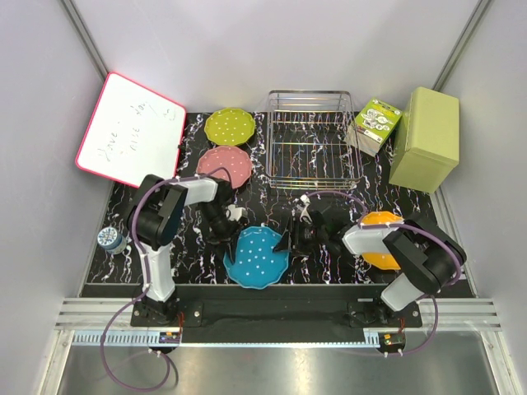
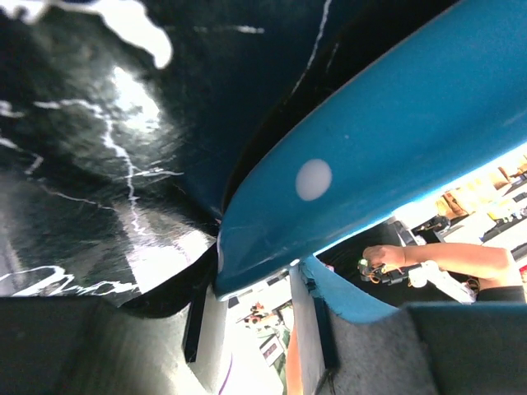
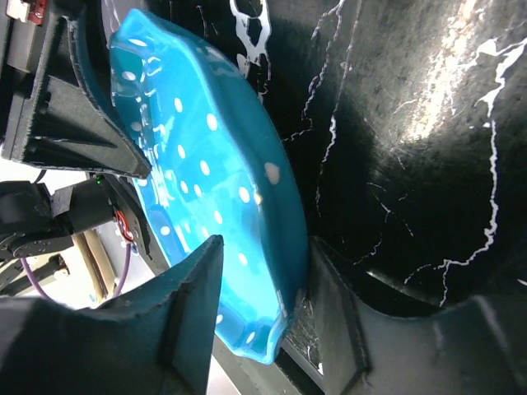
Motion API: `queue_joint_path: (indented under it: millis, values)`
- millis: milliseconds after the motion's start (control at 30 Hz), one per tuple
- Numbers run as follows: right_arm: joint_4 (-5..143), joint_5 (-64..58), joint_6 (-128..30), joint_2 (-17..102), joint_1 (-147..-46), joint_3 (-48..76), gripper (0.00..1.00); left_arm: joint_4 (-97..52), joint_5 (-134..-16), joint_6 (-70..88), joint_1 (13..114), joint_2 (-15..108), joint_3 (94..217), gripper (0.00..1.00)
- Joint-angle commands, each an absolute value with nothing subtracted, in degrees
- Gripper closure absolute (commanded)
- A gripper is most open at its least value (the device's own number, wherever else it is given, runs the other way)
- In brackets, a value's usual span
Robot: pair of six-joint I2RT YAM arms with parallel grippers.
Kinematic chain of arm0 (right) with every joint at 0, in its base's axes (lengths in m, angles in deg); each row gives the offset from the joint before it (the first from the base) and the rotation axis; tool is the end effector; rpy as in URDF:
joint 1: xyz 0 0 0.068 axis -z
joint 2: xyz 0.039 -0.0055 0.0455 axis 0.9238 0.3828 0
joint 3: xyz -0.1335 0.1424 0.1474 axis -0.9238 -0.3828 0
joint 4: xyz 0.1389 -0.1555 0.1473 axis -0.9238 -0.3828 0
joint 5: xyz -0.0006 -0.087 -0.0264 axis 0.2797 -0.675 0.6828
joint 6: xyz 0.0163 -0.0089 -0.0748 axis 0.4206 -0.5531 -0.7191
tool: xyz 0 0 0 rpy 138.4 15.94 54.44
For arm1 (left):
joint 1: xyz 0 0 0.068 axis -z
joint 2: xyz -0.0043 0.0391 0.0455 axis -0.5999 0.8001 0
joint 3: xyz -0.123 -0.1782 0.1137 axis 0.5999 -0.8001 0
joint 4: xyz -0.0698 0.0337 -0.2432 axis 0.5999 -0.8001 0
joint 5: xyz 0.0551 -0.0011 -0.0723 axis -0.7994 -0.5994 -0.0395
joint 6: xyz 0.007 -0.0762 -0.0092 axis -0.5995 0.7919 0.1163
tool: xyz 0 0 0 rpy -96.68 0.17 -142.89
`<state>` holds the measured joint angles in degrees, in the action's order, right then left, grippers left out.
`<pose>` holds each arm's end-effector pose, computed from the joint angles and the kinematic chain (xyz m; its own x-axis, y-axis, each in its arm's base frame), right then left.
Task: Load the plates into the dish rack
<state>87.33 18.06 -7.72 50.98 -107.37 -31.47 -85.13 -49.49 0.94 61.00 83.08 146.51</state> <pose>0.2020 0.2093 0.0842 -0.9650 0.0507 -0.2574 -0.1715 0.6205 0.7652 0.2288 -0.1426 0.0692 -0.8684 0.3407 0.3602 0.1247 0.8532 -0.5065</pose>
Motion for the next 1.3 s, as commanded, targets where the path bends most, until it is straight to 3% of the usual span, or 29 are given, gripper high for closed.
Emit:
queue_joint_path:
  millis: [0,133,467,567,600,633,767,933,1167,1267]
  values:
    - [102.6,27.3,-3.5,52.2,-111.0,-25.2,0.5,-65.5,-39.7,0.4,64.5,84.8,150.8,0.65]
    - [101.0,25.9,-4.3,53.3,-111.1,-23.5,0.45,-65.5,-38.6,0.3,65.4,84.9,150.9,0.65]
    - [97.0,24.9,-6.7,55.1,-111.3,-20.4,0.6,-65.5,-38.4,0.2,65.8,83.3,149.9,0.65]
    - [92.1,25.2,-7.6,52.0,-111.2,-19.8,0.76,-65.8,-40.2,0.4,65.3,81.0,148.9,0.58]
    - [91.0,26.3,-7.7,50.8,-110.9,-20.0,0.98,-66.3,-40.9,0.2,65.0,80.1,148.5,0.53]
    - [86.7,27.1,-9.2,49.5,-110.0,-19.8,1.0,-66.6,-42.0,-0.5,63.9,79.1,148.2,0.46]
    - [69.6,33.0,-19.6,42.2,-105.9,-14.9,1.0,-68.1,-48.5,-1.8,58.7,72.1,148.1,0.36]
    - [50.2,32.5,-36.6,34.6,-101.9,-4.1,1.0,-73.5,-51.5,-8.3,48.7,65.7,154.4,0.34]
    - [42.7,26.7,-42.8,33.7,-101.0,10.4,1.0,-74.4,-57.2,-15.5,42.1,53.0,160.0,0.3]
    - [39.6,18.1,-47.8,37.8,-100.9,25.5,1.0,-73.4,-60.4,-14.9,42.0,49.3,160.1,0.29]
